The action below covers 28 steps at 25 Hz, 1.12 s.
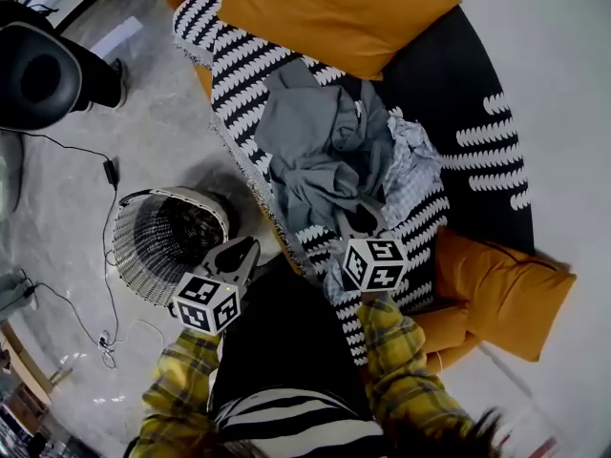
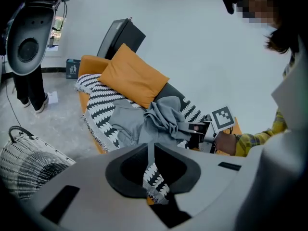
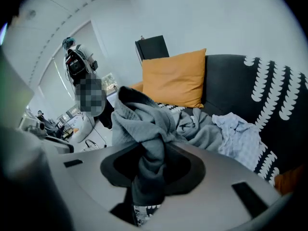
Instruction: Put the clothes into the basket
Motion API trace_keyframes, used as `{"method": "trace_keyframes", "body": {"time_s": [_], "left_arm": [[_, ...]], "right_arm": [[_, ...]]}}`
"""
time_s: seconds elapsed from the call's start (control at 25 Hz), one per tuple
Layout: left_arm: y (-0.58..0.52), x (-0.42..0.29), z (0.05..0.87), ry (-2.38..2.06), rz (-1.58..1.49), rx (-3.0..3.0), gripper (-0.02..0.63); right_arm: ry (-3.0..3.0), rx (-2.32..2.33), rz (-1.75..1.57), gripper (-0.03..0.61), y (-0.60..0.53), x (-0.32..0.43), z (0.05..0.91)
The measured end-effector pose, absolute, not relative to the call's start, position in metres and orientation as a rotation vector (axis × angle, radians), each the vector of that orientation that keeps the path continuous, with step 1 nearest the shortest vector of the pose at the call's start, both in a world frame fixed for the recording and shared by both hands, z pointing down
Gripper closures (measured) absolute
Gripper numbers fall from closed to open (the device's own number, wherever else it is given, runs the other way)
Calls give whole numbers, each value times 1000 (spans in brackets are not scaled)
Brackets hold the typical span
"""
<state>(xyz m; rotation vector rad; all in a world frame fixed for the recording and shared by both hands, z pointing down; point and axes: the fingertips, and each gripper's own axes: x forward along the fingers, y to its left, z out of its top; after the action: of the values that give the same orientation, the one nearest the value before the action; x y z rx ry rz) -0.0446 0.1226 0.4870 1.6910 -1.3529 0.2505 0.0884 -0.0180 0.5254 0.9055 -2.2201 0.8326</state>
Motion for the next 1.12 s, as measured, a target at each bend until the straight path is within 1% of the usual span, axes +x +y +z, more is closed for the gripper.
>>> {"method": "trace_keyframes", "body": {"time_s": [0.12, 0.2, 0.36, 0.76, 1.12], "left_arm": [[130, -51, 476, -1368, 229, 1706, 574], [135, -53, 469, -1371, 209, 1714, 533], [143, -59, 453, -1400, 180, 1736, 522], [179, -72, 423, -1446, 148, 1786, 443], [202, -91, 399, -1500, 91, 1818, 416]], "right_arm": [[-2258, 917, 853, 442, -17, 83, 499], [-2285, 922, 881, 442, -16, 79, 480], [-2353, 931, 946, 442, -14, 70, 440], [-2539, 841, 966, 442, 16, 31, 335], [-2661, 691, 1030, 442, 55, -4, 258]]}}
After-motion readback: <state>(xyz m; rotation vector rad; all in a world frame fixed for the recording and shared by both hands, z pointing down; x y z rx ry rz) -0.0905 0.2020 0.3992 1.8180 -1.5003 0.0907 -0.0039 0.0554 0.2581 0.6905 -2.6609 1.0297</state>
